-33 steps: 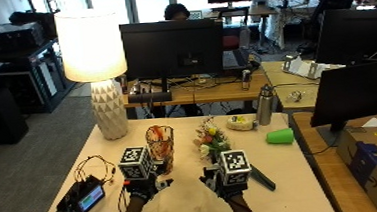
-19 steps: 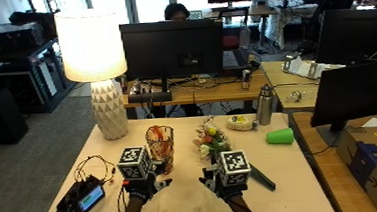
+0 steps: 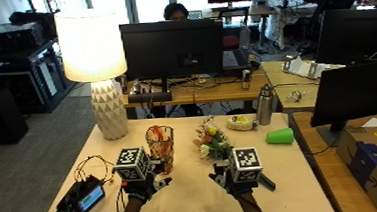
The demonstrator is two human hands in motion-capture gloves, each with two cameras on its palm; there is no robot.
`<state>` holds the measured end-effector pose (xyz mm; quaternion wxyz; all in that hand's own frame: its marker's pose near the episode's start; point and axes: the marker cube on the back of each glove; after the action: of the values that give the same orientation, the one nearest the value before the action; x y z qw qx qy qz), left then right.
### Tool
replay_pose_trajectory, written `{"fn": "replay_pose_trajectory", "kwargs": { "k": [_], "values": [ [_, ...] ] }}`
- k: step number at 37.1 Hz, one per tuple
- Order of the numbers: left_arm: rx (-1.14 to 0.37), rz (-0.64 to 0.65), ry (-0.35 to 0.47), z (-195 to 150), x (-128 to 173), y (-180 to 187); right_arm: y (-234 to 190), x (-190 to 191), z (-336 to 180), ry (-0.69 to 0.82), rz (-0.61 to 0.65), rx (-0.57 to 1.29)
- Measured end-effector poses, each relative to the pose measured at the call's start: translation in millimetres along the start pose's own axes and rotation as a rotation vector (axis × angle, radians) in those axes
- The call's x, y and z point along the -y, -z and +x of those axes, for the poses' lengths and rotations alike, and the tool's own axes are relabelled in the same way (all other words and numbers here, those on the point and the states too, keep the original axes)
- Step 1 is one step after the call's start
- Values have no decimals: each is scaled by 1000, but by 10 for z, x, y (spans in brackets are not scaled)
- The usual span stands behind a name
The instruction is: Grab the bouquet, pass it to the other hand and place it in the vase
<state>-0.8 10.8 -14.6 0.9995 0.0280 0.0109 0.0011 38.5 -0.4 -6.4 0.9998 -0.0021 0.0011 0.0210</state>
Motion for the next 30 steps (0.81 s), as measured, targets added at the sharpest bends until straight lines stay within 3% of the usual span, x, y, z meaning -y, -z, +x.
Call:
{"fn": "replay_pose_trajectory", "kwargs": {
  "k": [9, 15, 30],
  "values": [
    [-44, 55, -18, 27, -26, 25, -67, 135, 500, -81, 34, 48],
    [-84, 104, -18, 69, -60, 16, -385, 325, 970, -187, 38, 61],
    [-136, 119, -19, 85, -49, -114, -1456, 670, 1624, -337, -178, 70]
  ]
}}
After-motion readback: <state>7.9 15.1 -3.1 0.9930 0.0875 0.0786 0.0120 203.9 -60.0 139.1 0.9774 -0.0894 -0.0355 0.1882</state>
